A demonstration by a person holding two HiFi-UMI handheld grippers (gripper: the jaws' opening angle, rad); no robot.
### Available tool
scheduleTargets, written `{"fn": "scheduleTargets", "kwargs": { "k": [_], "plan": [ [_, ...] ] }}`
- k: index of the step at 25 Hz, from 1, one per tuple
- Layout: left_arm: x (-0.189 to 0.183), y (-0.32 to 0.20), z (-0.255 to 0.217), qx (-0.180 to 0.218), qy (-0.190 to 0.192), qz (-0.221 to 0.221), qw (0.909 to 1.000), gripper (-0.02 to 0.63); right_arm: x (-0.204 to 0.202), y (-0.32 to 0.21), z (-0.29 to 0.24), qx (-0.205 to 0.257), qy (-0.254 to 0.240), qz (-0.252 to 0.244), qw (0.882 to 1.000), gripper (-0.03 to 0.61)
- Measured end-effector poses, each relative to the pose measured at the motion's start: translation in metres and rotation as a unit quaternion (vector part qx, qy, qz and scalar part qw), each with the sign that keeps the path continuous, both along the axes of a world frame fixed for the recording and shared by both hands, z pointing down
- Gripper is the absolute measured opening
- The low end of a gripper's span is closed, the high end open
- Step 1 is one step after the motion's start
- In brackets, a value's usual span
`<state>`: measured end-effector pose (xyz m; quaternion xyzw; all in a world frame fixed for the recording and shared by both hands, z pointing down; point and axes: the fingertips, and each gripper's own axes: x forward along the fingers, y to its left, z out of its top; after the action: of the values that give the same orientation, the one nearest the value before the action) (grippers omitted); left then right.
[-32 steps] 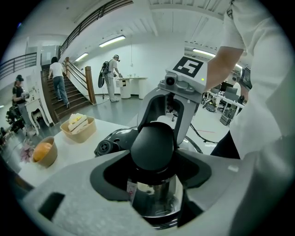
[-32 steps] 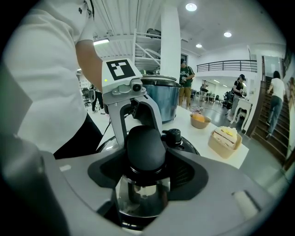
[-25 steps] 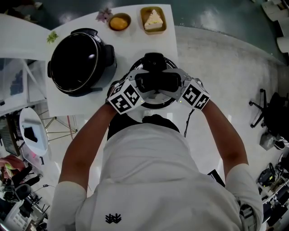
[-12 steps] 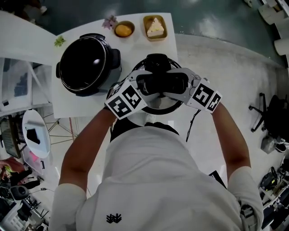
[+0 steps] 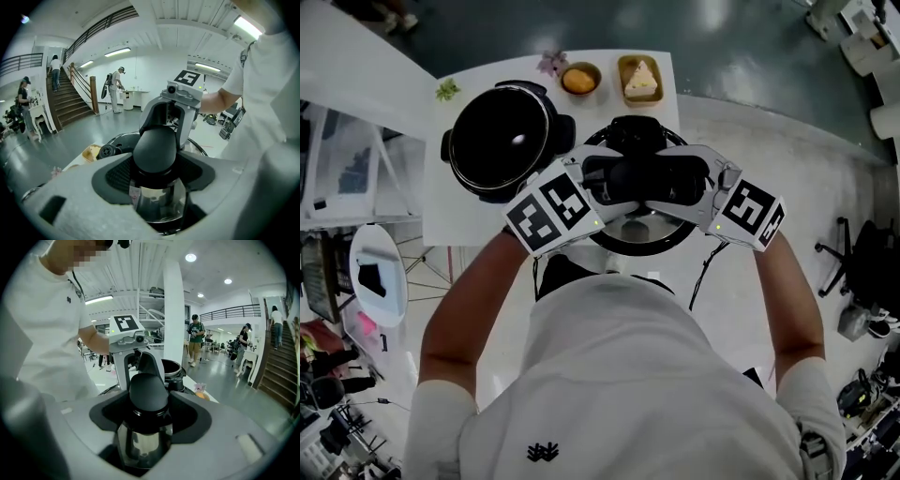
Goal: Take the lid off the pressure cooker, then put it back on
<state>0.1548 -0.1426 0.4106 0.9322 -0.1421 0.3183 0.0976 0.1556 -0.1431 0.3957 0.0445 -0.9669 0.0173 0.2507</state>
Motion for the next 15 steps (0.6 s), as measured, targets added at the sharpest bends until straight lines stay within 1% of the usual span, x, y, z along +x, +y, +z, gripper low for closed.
{"fn": "scheduleTargets", "kwargs": {
  "k": [5,8,15],
  "plan": [
    [-0.027,-0.005,-0.036,0.01,0.006,-0.007,0.9999,0.285,-0.029,-0.005,-0.039,0.02,-0.004,-0.01,1.0,0.282],
    [-0.05,-0.008,-0.057,0.023,0.001,-0.011,0.9997,0.285,-0.053,-0.008,-0.061,0.035,-0.006,-0.02,0.999,0.282],
    [-0.126,-0.021,-0.079,0.044,-0.017,-0.03,0.9984,0.285,-0.128,-0.019,-0.081,0.047,-0.02,-0.037,0.998,0.282]
  ]
}}
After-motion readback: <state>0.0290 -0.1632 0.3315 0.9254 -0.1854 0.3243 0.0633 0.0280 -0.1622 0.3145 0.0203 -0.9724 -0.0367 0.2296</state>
